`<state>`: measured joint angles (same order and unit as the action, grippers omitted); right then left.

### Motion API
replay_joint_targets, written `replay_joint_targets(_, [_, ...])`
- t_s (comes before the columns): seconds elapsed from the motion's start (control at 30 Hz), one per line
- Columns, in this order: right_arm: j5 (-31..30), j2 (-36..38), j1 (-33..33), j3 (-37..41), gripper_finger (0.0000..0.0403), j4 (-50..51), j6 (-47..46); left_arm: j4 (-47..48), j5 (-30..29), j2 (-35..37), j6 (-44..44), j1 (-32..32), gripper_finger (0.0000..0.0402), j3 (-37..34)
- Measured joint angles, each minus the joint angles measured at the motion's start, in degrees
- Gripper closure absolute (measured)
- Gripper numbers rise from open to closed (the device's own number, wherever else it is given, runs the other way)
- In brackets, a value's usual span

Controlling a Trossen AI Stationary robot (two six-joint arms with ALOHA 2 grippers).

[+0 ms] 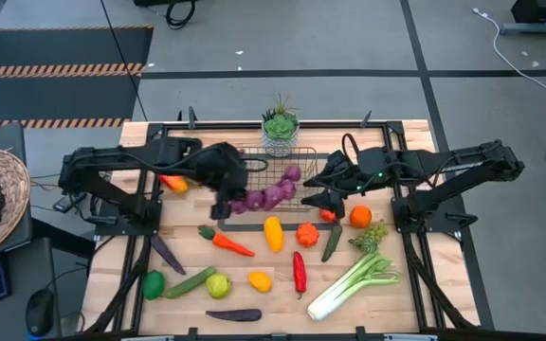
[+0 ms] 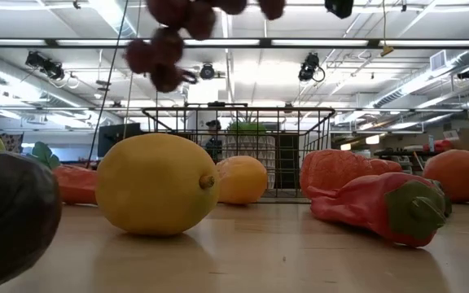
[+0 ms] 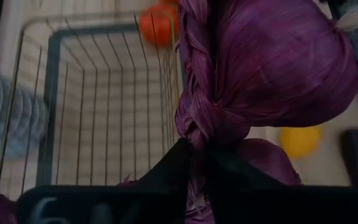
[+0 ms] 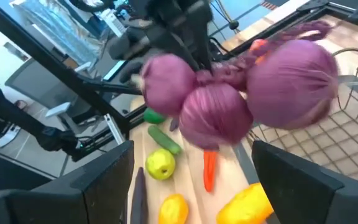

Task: Build produce basket
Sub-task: Put the onions into the wire basket, then put the carrot into the wire basket

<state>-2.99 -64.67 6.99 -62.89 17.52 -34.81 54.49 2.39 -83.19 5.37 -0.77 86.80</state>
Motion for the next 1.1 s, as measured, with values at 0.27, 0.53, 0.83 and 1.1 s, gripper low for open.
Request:
replay_joint_targets(0.27, [-0.28, 6.27, -0.07, 0.0, 0.0074, 7.9, -2.02, -3.6, -1.32, -9.41, 1.57, -2.32, 0.0356, -0.02])
replay_joint_targets(0.53, [-2.05, 8.71, -0.07, -0.01, 0.0074, 9.26, -3.17, -7.08, -2.36, -13.53, -2.03, -6.13, 0.0348, -0.02])
replay_joint_targets(0.83, [-2.0, 8.29, -0.07, 0.0, 0.0074, 9.84, -2.72, -4.95, -0.87, -14.0, -7.02, -7.88, 0.028, -0.02])
replay_joint_targets(1.1, [-2.01, 8.29, -0.07, 0.0, 0.0074, 9.9, -2.29, -2.66, -0.77, -13.98, -9.56, -7.69, 0.0178, 1.29])
